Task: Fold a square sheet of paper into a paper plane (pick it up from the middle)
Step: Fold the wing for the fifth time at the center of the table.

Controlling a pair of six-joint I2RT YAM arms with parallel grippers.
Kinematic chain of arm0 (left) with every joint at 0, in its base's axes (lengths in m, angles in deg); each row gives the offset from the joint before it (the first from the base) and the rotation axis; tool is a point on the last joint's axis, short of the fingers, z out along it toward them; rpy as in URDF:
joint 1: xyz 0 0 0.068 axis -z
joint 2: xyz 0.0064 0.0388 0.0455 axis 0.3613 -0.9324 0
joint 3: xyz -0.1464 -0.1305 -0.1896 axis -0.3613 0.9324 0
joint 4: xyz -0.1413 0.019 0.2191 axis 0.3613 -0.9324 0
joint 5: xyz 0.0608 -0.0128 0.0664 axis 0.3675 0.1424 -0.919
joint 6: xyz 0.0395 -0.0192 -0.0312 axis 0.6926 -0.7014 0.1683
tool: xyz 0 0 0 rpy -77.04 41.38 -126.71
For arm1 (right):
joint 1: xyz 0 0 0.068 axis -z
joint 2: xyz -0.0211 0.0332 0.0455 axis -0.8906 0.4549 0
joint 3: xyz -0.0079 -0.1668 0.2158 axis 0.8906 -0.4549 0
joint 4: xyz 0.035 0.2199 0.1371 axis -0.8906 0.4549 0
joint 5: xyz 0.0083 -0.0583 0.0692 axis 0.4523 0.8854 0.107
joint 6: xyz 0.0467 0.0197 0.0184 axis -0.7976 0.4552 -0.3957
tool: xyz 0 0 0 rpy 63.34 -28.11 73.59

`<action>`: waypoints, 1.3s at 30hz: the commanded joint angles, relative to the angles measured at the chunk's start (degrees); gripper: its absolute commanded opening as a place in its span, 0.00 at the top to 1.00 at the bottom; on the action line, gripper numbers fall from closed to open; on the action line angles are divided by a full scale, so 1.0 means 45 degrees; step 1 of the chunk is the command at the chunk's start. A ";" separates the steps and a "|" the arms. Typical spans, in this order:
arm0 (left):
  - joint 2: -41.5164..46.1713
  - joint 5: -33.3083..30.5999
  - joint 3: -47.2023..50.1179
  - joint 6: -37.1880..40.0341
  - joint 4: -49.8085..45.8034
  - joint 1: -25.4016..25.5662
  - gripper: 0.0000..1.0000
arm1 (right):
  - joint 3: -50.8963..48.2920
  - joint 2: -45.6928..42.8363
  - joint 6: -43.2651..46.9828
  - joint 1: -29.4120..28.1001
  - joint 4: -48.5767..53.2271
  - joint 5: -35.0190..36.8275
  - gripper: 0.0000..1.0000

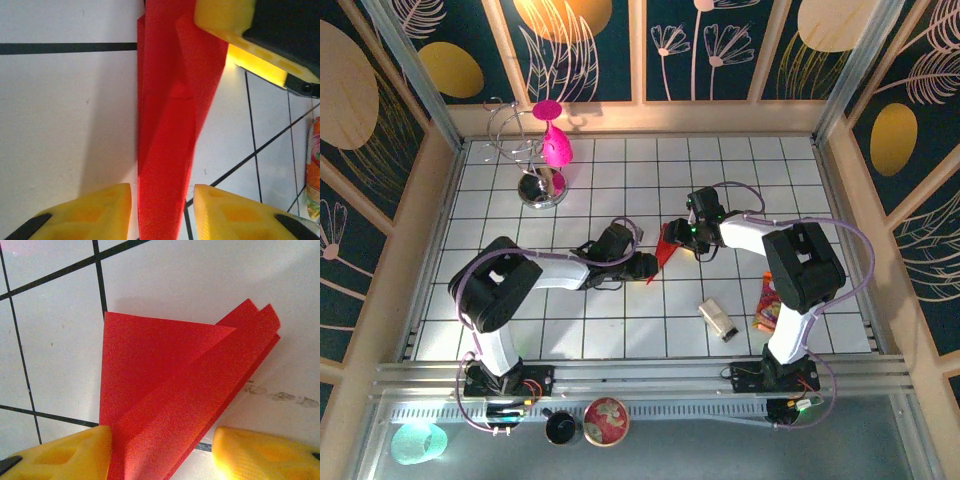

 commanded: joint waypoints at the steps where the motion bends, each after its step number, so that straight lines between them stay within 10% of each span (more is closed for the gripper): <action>1: -0.0385 -0.0529 -0.0357 0.0172 -0.0764 0.0070 0.66 | -0.0410 0.1713 0.0036 -0.0185 -0.0727 0.0736 0.42; 28: -0.1524 -0.1037 -0.0672 0.0030 -0.1863 0.0059 0.76 | -0.0617 0.2240 0.0107 -0.0185 -0.0856 0.0727 0.45; 39: -0.1570 -0.1121 -0.0653 -0.0014 -0.1922 0.0058 0.76 | -0.1041 -0.1682 0.0458 0.0466 -0.0836 0.0094 0.42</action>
